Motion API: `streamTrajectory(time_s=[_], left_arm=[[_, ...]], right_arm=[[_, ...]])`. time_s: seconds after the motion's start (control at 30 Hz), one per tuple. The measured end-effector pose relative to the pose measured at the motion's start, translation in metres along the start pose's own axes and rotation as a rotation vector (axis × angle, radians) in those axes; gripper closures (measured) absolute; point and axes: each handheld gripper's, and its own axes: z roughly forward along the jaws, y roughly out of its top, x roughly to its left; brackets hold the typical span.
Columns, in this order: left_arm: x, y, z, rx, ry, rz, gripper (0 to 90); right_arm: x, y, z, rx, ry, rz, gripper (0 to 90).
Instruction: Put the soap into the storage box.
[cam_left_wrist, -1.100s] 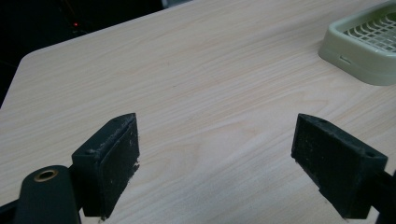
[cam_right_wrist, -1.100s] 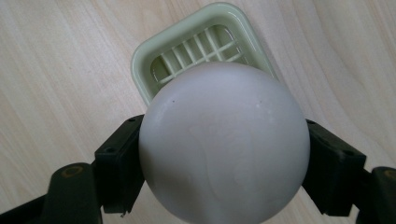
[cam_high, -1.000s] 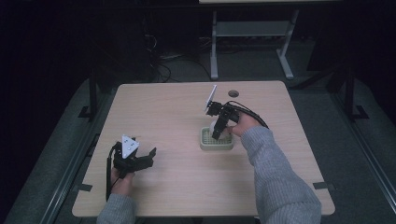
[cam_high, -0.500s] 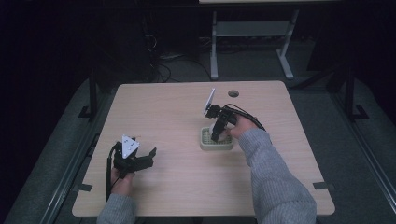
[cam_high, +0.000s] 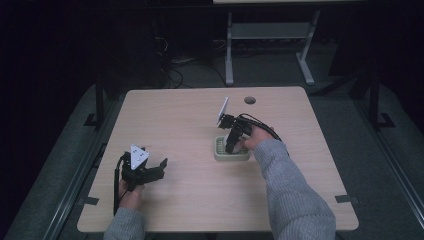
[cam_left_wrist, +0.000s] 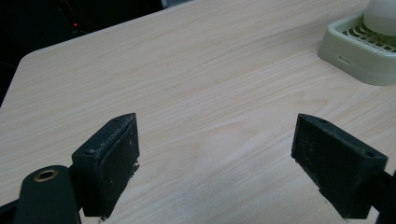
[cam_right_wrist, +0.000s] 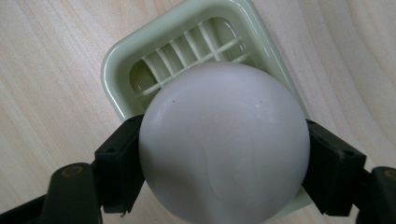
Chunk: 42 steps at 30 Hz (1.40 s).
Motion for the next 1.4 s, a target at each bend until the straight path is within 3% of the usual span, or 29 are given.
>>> streamTrajectory(time_s=[1.4], left_arm=[[-0.0003, 0.0001, -0.0001, 0.0, 0.003, 0.002, 14.8]], right_arm=[[-0.0031, -0.0009, 0.003, 0.019, 0.008, 0.022, 23.3]])
